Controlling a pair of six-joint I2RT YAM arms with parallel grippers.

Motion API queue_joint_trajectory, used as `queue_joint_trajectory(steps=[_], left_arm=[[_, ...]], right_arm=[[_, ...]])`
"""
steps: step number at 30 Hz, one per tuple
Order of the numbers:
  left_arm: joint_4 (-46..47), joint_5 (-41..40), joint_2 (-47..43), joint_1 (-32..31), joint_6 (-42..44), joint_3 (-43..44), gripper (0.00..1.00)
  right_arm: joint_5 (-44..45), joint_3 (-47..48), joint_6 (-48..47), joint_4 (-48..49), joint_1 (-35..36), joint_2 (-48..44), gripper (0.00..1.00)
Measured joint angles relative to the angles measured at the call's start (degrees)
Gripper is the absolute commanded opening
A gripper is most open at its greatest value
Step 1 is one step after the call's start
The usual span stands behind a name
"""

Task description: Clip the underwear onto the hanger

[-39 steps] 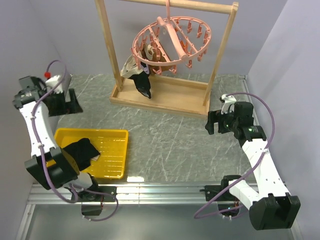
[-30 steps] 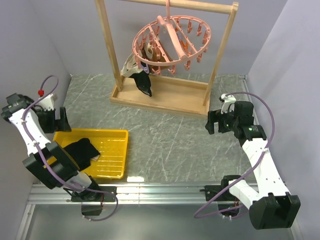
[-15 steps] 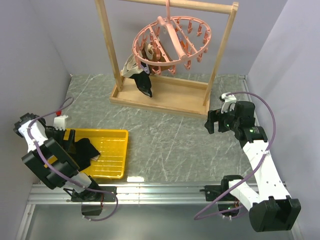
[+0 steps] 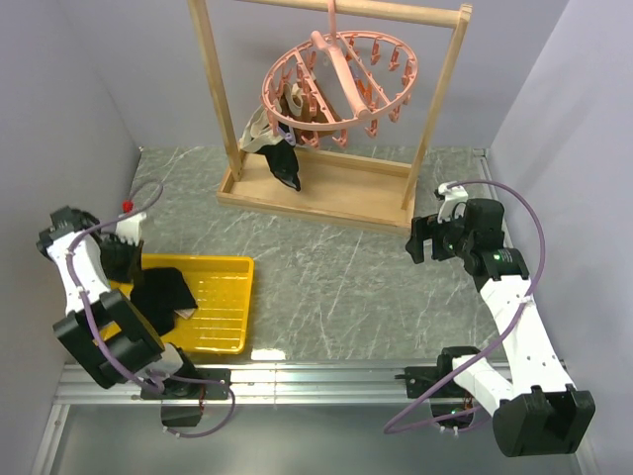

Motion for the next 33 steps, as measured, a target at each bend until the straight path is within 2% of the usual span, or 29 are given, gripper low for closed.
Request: queue_joint_trajectory(steps=[6,11,18,19,25,29,33], left_arm=[[-6.5,10.0,-3.5,-10.2,-4.4,17.4,0.0],[-8.8,18.3,-6.0,-18.7,-10.4,24.9,0.0],[-3.8,27.5,-5.7,-31.9,-24.1,35.8,0.0],[-2.9,28.0,-5.8,-33.1,-25.2,36.1,0.0],[9.0,30.5,-5.6,-51.2,-36.2,32.5,0.0],[14.8,28.8,-4.3,-61.4,-38.3,25.1,0.0],[17.1,25.2,-0.5,-69.1,-36.6,17.5,0.0]], right_arm=[[-0.2,1.0,0.2,0.0,0.0,0.1,1.0],[-0.2,1.6,0.2,-0.3,0.0,0.8,1.0],[-0.2,3.9,0.3,-0.7,0.0,2.4,1.0],[-0.2,4.2,0.4,-0.8,0.0,2.6,1.0],[-0.2,5.5,0.3,-1.8,0.0,4.3,1.0],[-0.2,5.7,-0.2,-3.3,0.0,4.9,1.0],[-1.3,6.2,-1.8,-5.6,0.0,5.8,1.0]])
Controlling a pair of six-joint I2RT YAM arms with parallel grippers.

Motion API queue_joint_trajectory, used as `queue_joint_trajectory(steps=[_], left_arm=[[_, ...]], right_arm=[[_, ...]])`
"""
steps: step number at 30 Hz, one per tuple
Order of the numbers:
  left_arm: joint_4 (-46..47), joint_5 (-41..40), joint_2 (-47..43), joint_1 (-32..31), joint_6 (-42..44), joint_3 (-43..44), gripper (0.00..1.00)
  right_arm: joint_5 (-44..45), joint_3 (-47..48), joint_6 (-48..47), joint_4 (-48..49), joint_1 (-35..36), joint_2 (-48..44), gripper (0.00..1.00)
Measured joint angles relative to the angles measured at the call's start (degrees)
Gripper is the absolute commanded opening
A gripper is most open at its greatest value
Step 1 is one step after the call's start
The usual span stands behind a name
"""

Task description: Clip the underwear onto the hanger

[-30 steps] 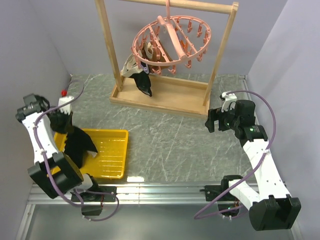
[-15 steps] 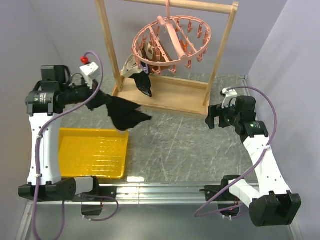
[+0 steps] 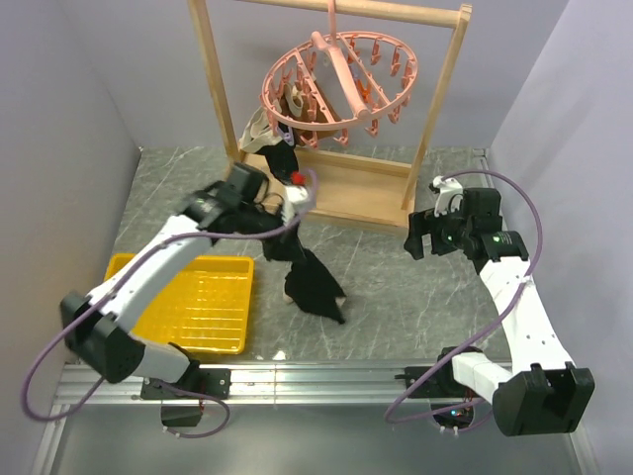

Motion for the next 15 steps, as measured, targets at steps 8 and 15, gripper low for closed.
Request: queue_joint_trajectory(steps=[8,15], left_arm=[[4.8,-1.8,6.9,-6.3,-0.3,-4.8,0.0],[9.1,-3.0,14.6,-6.9,-3.7,10.9,0.0]], right_arm=[[-3.3,0.3,-3.1,-3.1,0.0,2.0,0.96],[-3.7,1.4,-3.6,-4.3,-0.1,3.2,0.95]])
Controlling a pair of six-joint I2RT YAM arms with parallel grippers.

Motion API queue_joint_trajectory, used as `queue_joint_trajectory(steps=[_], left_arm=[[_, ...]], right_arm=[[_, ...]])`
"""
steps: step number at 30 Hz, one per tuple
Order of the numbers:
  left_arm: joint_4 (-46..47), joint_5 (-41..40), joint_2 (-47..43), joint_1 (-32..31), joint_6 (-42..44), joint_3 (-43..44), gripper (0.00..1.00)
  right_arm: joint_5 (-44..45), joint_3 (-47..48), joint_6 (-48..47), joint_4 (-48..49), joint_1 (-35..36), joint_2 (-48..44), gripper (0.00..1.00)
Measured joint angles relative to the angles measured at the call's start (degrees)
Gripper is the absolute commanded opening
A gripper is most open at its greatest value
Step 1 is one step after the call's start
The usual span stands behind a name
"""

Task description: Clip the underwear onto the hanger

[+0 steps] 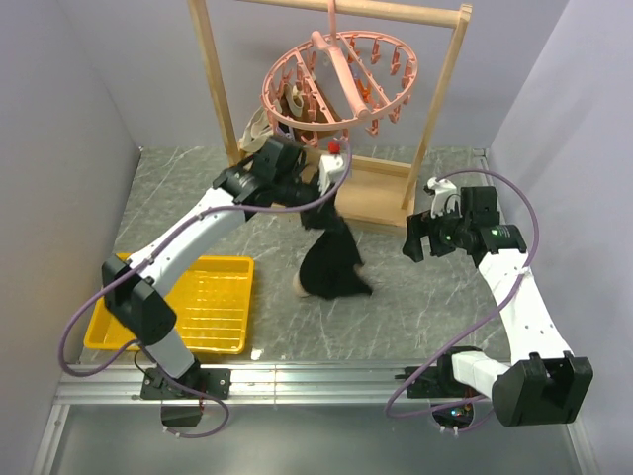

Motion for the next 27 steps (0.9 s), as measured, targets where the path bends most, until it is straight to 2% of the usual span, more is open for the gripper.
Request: queue_joint_trajectory(steps=[3,6,8,11,13,14,15,17,19,21,27], left_arm=[[0.7,-0.5,3.8,0.0,-0.3,9.4,0.0],[0.6,0.1,3.8,-0.2,0.6,12.0,0.0],[0.2,0.1,2.3,-1.3,3.0,9.4,0.0],[-0.5,-1.6,-2.8,-5.6,7.4,-4.0,0.0],[-1.2,-3.5,-5.0,-9.9,9.9,-13.9,0.1],[-1.7,-4.5,-5.3,-12.6,11.3,-19.1,0.18],[-2.5,-5.2,-5.0,-14.7,12.2,-22.4,0.39],[-4.8,-6.1,-2.7,-18.6,14.1,-27.4,0.49],[-6.1,-6.6,-0.7,-20.0,14.2,-29.7,0.66],[-6.2,-7.2,-0.4,-19.8,13.9,-30.0,0.74],[-4.1,-7.1,-6.5,-15.4,11.5,-26.7,0.74]], right_arm=[[0.1,1.6,0.0,-0.3,-0.8,0.2,0.95],[-0.3,2.8,-0.2,-0.3,-3.1,0.2,0.95],[-0.5,2.8,-0.4,-0.5,-4.2,0.2,0.95],[-0.9,2.8,-1.1,-1.3,-4.9,0.6,0.92],[-1.7,2.8,-1.6,-1.9,-5.0,1.1,0.91],[-2.0,2.8,-1.9,-2.2,-5.0,1.4,0.9],[-2.4,2.8,-2.2,-2.5,-5.0,1.9,0.89],[-3.3,2.9,-2.4,-3.2,-5.0,3.2,0.86],[-4.2,3.1,-2.3,-4.1,-5.0,4.7,0.82],[-5.1,3.1,-1.6,-4.8,-5.0,6.1,0.79],[-8.0,3.1,2.1,-4.9,-5.0,7.0,0.72]])
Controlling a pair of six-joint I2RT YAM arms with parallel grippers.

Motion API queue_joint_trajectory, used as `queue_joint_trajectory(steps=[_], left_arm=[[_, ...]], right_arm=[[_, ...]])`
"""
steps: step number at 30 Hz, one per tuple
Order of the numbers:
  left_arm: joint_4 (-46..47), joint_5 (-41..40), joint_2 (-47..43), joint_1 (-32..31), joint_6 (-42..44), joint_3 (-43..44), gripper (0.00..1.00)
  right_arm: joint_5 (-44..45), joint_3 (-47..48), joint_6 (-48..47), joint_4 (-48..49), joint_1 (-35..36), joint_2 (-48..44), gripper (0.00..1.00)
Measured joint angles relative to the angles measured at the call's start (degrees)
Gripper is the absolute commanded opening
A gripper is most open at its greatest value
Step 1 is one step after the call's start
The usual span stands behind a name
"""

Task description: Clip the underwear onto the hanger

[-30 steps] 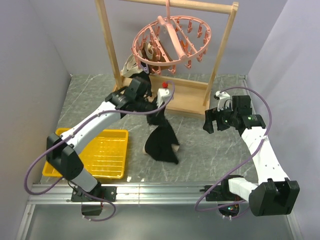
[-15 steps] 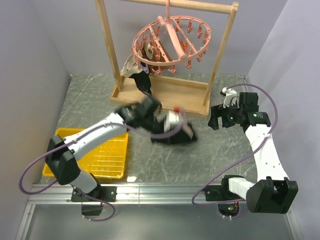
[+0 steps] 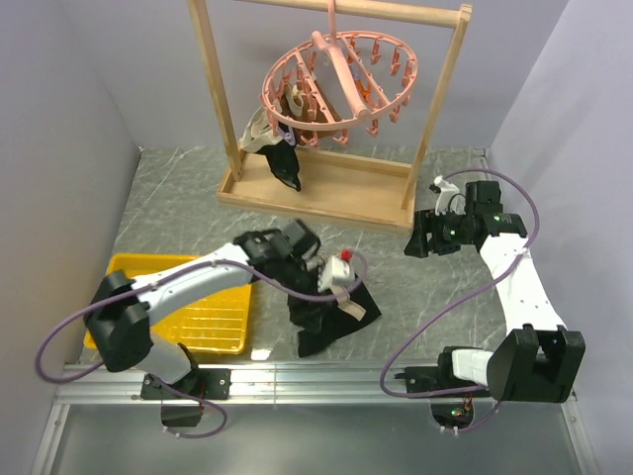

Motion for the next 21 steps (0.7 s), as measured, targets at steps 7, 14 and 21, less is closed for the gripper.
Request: queue_joint_trajectory(steps=[7,14,21], left_arm=[[7.7,1.2,-0.9,13.3,-5.9,5.7,0.65],[17.7,-5.0,-0.1,11.5,-14.6,0.4,0.61],[21.1,-7.7,-0.4,7.2,-17.4,-2.7,0.65]], right_arm=[[-2.0,-4.5,3.7,2.2,0.4,-0.6,0.66],[-2.4,-6.0,8.0,9.0,3.0,2.3,0.56],[-0.3,-4.3,11.3,16.5,12.8,15.0,0.52]])
